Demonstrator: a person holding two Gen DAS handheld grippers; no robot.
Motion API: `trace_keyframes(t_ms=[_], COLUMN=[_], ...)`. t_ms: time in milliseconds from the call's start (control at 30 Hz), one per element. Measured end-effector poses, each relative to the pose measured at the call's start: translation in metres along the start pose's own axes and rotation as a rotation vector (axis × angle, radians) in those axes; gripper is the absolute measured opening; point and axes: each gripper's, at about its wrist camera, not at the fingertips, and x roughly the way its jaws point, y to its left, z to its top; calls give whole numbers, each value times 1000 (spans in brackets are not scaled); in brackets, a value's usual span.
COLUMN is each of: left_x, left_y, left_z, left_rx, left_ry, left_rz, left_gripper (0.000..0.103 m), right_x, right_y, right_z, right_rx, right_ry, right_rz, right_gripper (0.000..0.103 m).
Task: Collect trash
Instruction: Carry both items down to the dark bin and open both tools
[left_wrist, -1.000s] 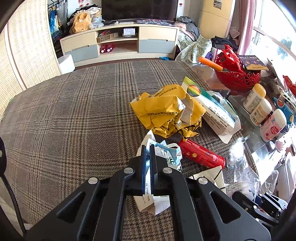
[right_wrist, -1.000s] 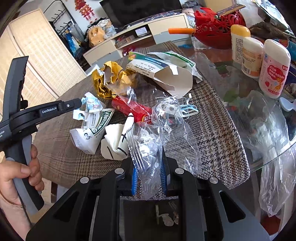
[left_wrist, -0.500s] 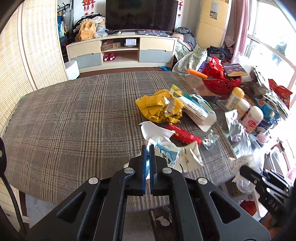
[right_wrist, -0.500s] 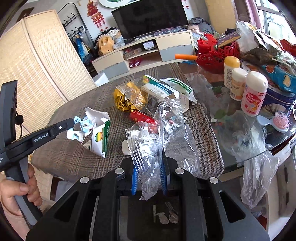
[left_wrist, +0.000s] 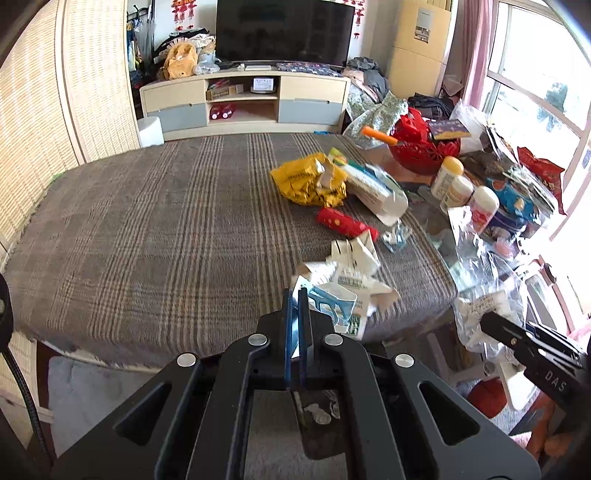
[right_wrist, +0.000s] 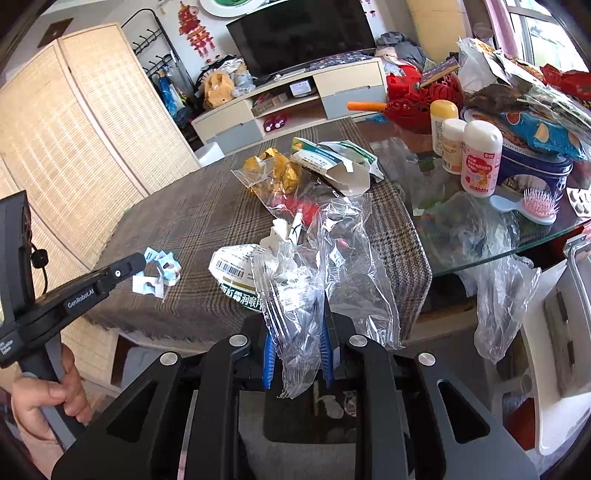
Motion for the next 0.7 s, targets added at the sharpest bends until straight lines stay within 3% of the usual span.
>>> trace_keyframes(t_ms=[267,700], left_x=[16,84], left_y=[-4,-13], left_z=[-58,-150], left_rx=[-27,-43], left_ry=[87,236], left_rz=[-30,-46], left_gripper=[1,1], right_x=[16,86], right_y=[-4,-25], right_z=[-32,-95], right_rx=[10,37], right_ry=[70,265], right_rz=[8,-1], right_gripper=[21,21])
